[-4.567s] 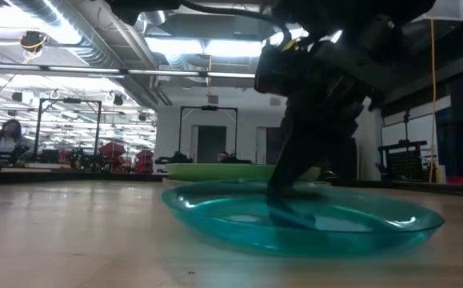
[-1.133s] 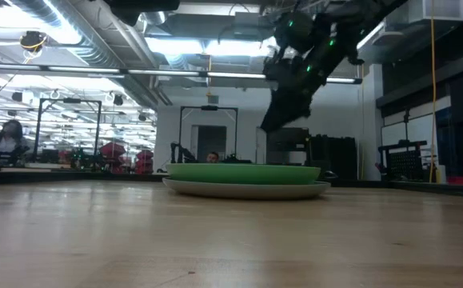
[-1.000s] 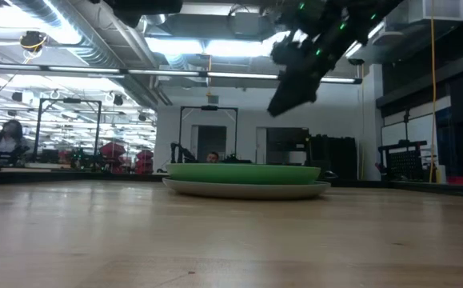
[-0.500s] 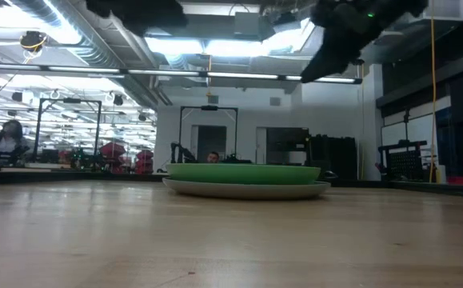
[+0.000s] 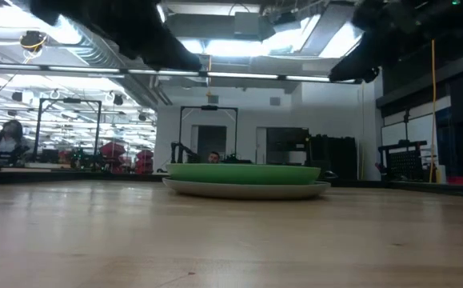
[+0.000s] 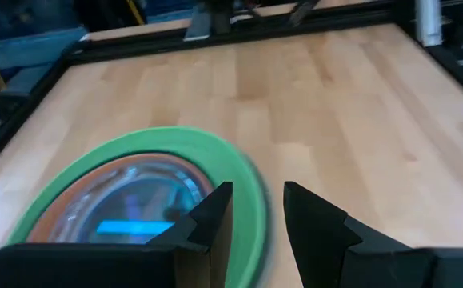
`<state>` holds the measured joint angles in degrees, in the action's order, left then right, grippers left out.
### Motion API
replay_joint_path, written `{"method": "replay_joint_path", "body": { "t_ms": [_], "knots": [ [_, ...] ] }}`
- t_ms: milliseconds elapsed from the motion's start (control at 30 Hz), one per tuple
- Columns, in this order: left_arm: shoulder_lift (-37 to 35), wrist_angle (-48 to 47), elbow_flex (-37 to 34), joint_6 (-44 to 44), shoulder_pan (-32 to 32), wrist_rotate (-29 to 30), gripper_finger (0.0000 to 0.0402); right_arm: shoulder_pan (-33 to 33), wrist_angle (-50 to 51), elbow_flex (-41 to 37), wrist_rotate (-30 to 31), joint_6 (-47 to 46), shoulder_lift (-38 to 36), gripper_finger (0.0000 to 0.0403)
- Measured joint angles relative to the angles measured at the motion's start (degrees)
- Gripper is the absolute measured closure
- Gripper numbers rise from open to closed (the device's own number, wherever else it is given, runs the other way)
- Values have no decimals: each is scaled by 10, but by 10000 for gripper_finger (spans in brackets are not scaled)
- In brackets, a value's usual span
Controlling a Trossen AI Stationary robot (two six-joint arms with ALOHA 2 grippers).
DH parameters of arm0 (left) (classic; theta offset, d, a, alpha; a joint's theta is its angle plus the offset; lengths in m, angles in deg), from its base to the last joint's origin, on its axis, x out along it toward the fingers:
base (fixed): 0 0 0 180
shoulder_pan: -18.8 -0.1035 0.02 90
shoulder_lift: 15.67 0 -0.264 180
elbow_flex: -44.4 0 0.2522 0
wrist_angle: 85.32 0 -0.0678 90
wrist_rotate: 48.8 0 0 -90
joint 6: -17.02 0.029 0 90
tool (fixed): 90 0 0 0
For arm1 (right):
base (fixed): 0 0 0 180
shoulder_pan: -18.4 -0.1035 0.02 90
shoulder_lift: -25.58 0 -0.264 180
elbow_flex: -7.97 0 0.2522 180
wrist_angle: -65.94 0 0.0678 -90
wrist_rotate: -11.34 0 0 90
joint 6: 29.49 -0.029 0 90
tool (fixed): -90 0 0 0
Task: Stack plastic plates
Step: Return to Home Position
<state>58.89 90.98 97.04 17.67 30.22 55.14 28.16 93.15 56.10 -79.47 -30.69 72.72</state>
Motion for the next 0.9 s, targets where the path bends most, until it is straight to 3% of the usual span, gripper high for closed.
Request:
{"method": "replay_joint_path", "body": {
  "t_ms": [300, 667, 900],
  "knots": [
    [-57, 19, -44, 11, -69, -43, 295, 0, 5, -51, 1, 0, -90, 283],
    [-223, 100, -188, -8, -101, -42, 295, 0, -8, -110, -3, 0, -175, 283],
    [-326, 111, -261, -36, -100, -10, 295, 0, -4, -125, -3, 0, -215, 283]
  ]
}}
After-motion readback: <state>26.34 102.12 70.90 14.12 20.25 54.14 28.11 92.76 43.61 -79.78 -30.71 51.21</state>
